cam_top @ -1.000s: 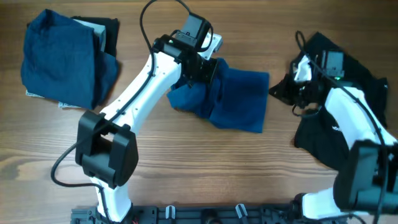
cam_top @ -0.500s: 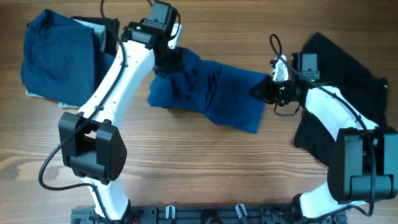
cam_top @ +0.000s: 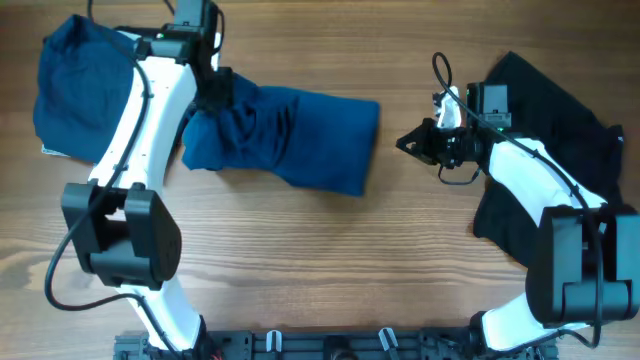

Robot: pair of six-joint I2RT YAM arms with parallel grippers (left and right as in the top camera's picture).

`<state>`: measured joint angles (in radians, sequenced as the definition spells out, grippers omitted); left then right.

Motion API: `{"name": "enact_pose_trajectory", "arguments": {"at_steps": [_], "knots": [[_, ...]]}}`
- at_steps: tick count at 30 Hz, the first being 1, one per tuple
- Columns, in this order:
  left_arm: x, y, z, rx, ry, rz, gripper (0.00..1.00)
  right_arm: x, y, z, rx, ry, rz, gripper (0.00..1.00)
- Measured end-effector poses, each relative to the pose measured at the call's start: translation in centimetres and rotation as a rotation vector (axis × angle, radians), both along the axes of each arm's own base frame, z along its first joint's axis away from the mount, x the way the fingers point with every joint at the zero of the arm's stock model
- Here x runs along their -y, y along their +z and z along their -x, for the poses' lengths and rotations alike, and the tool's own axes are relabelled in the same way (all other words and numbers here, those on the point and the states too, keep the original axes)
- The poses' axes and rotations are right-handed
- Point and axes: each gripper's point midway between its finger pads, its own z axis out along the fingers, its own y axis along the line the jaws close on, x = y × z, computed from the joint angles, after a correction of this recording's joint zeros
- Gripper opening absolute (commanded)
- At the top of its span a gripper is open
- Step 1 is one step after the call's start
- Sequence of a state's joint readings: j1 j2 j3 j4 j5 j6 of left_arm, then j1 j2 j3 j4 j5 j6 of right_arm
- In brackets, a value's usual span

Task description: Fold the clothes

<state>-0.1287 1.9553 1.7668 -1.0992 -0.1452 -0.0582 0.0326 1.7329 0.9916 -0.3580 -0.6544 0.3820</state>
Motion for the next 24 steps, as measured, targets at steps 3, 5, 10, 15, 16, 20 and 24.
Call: {"name": "enact_pose_trajectory", "arguments": {"at_steps": [3, 5, 10, 15, 16, 20, 24], "knots": [[0.4, 0.1, 0.0, 0.004, -0.01, 0.001, 0.04, -0.6, 0.2, -0.2, 0.018, 0.011, -0.002, 0.04], [1.1, 0.2, -0.1, 0.013, -0.024, 0.003, 0.04, -1.5, 0.1, -0.6, 0.039, 0.03, -0.007, 0.04], [2.3, 0.4, -0.3, 0.026, -0.049, 0.008, 0.04, -3.7, -2.0, -1.1, 0.029, 0.06, -0.019, 0.04], [2.7, 0.3, -0.2, 0.024, -0.056, 0.027, 0.04, -4.2, -4.3, -2.0, 0.01, 0.042, -0.051, 0.04], [2.7, 0.3, -0.2, 0.024, -0.058, 0.03, 0.04, -4.3, -4.7, -2.3, 0.011, 0.038, -0.063, 0.04], [3.0, 0.3, -0.3, 0.026, -0.061, 0.042, 0.04, -5.0, -5.3, -2.9, 0.009, 0.029, -0.122, 0.04], [3.0, 0.3, -0.3, 0.025, -0.062, 0.045, 0.04, -5.7, -4.0, -3.9, 0.052, 0.03, -0.187, 0.05]]}}
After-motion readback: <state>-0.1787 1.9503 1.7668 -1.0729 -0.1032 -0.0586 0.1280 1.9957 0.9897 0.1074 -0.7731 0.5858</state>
